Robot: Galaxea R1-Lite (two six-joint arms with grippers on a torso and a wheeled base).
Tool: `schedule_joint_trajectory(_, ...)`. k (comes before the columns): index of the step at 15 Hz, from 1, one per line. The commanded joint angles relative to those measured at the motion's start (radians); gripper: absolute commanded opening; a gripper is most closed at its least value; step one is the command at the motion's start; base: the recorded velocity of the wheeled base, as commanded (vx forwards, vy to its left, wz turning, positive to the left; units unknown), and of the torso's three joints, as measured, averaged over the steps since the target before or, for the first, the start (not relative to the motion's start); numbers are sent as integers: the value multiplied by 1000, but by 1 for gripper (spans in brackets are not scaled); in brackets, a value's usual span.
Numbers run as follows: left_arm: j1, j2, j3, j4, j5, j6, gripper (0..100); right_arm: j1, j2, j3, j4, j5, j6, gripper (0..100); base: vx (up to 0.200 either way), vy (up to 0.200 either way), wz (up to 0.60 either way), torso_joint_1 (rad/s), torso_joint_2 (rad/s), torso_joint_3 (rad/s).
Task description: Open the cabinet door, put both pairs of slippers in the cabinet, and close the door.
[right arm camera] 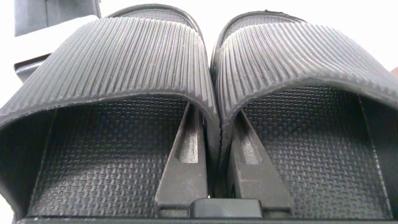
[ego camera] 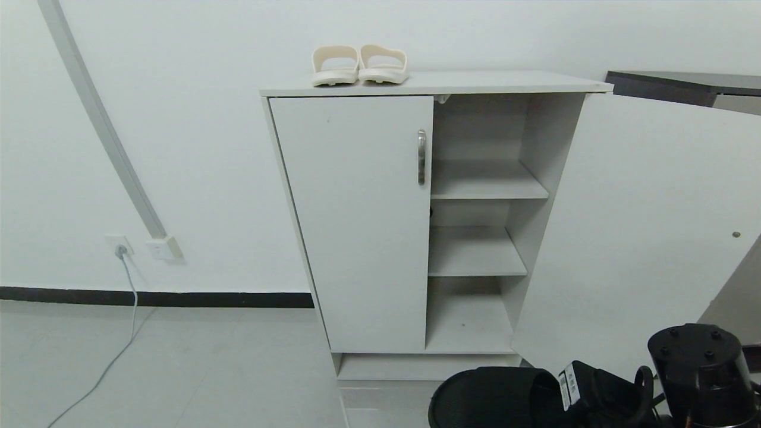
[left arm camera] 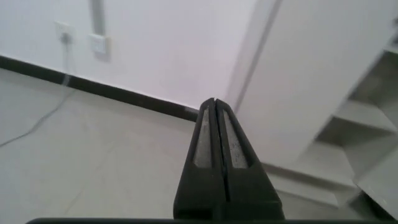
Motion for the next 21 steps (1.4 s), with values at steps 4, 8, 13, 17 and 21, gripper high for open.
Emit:
schedule_joint_trajectory(4, 189, -28, 29, 2, -3, 22, 0, 1, 2, -2, -1, 0, -1, 0, 0, 0, 0, 0, 0, 0)
schedule_joint_trajectory(8, 179, -25, 29, 35, -314, 127, 0, 1, 7, -2, -1, 1, -1, 0, 0, 0, 0, 0, 0, 0)
schedule_joint_trajectory(13, 84, -116, 29, 35, -311, 173, 0, 2, 5, -2, -1, 0, -1, 0, 0, 0, 0, 0, 0, 0)
schedule_joint_trajectory(17, 82, -113, 29, 38, -307, 145, 0, 4, 16, -64, -1, -106, 59, 0, 0, 0, 0, 0, 0, 0)
schedule_joint_trajectory(21, 84, -113, 29, 38, -303, 116, 0, 106, 162, -311, -2, -494, 409, 0, 0, 0, 0, 0, 0, 0)
